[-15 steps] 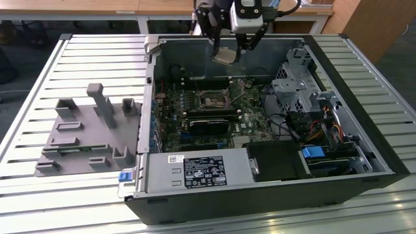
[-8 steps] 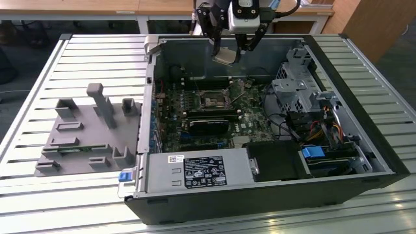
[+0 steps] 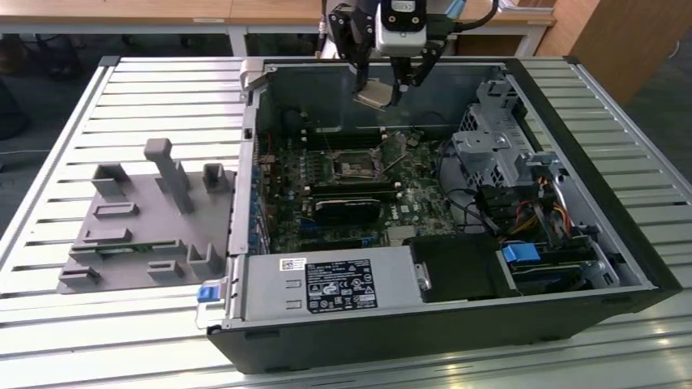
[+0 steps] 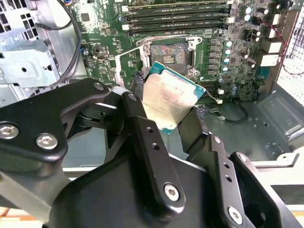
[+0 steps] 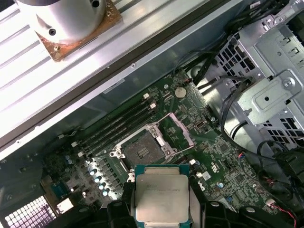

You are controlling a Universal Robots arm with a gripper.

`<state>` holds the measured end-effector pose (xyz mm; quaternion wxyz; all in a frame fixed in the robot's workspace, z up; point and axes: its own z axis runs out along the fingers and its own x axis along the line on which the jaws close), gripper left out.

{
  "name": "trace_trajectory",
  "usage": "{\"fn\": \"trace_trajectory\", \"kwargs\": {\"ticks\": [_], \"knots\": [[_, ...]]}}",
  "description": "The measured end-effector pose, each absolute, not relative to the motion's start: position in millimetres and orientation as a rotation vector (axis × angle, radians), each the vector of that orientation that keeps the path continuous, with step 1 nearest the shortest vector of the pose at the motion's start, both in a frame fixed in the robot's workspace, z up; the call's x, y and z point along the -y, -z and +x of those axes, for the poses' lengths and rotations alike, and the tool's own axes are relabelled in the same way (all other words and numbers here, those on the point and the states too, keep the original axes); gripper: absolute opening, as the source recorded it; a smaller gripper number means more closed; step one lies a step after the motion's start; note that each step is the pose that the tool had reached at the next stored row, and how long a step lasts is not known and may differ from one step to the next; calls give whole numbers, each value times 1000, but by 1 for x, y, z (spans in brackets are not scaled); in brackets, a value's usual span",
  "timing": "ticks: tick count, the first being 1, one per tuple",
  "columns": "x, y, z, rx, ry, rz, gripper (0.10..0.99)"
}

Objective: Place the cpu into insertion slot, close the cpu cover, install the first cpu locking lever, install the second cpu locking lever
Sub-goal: 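Place the cpu into insertion slot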

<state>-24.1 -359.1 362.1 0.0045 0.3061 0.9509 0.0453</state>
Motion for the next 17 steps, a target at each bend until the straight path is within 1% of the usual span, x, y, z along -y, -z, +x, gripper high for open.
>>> {"fn": "trace_trajectory", "kwargs": {"ticks": [17], "knots": [[359,-361,-24,-2890,-140,1182,541]]}}
